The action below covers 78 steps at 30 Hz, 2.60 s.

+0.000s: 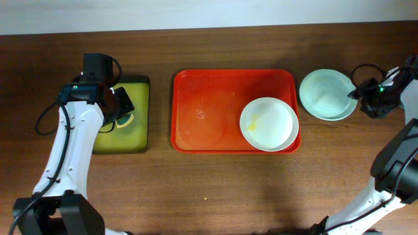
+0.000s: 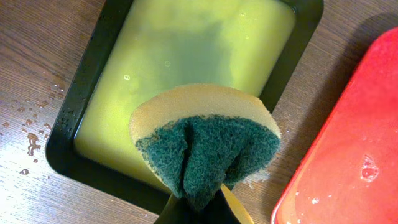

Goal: Clean dirty plates on tray and stack at the side

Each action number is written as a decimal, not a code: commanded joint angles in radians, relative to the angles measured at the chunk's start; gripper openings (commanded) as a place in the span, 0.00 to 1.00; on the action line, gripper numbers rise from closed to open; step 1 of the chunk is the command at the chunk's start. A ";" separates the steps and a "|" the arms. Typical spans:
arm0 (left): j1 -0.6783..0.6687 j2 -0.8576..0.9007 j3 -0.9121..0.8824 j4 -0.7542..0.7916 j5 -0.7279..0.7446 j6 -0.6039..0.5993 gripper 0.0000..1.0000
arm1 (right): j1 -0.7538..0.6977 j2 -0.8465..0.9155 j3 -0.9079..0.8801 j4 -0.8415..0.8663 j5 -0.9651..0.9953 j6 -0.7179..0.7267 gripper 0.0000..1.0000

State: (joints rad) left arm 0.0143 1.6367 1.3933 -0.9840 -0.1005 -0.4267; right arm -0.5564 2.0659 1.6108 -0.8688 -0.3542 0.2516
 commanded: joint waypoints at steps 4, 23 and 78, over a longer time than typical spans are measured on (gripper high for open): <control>0.002 -0.010 0.011 0.002 0.008 0.017 0.00 | 0.039 -0.225 0.006 -0.099 -0.082 0.000 0.61; 0.002 -0.010 0.008 0.002 0.008 0.017 0.00 | 0.473 -0.421 -0.354 -0.267 0.269 0.419 0.99; 0.002 -0.010 0.008 0.014 0.007 0.017 0.00 | 0.728 -0.211 -0.513 0.301 0.230 0.162 0.04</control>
State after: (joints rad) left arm 0.0143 1.6367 1.3933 -0.9760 -0.1005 -0.4267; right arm 0.1390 1.8435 1.1080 -0.5709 -0.1089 0.3965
